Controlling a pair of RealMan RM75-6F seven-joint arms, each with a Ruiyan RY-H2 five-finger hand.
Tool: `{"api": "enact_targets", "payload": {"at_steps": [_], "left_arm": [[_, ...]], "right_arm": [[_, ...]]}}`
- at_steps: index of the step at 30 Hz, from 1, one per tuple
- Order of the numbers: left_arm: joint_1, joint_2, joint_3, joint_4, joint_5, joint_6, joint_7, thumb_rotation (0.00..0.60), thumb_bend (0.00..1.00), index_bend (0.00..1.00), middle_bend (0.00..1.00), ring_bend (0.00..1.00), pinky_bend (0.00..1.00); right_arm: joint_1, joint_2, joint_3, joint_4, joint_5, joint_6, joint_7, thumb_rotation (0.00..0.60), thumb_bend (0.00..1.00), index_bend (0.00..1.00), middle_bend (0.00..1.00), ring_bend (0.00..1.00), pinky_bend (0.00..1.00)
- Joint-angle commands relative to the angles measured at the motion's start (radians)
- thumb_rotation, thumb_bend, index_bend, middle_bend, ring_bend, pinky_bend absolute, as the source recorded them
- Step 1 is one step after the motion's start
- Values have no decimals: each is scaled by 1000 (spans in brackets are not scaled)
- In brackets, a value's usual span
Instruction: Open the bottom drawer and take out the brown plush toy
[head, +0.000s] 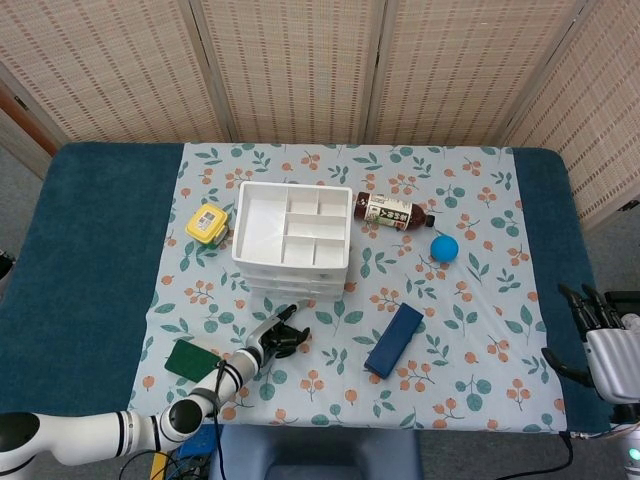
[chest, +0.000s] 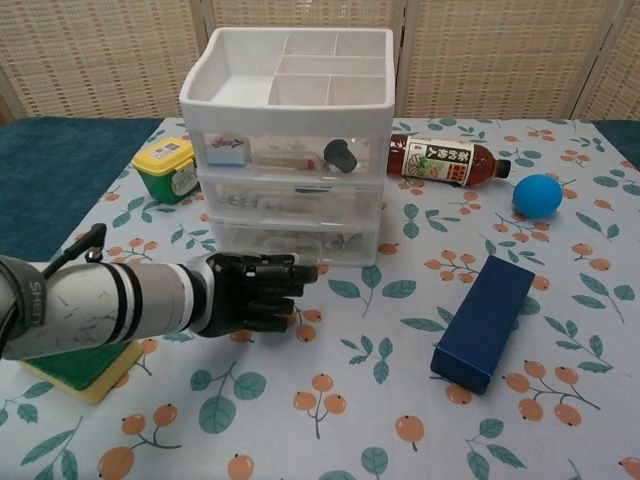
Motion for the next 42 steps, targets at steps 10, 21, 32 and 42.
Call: {"api": "enact_targets", "payload": {"at_steps": [10,21,32,42], "left_arm": [[14,-34,-55,22,-85,-5,-29,600,490,68,1000,1000,1000],[27,-47,-81,35,-111,-21,-33,600,491,132,1000,1000,1000],[29,-60,-106,58,-138,-24,-33,600,496,168,1000,1000,1000],[31,-61,-120,55,-174,-14,-29,600,498,168,1000,1000,1000]], "right_arm": [[-4,4,-1,-6,-1,6,2,600,256,13,134,73,151],[-5,5,-1,-7,2,4,7,600,256,13,134,72,151],[-3,6,0,-9,5,0,6,600,256,13,135,72,150],[-3,7,1,-9,5,0,7,600,256,13,134,73,151]]}}
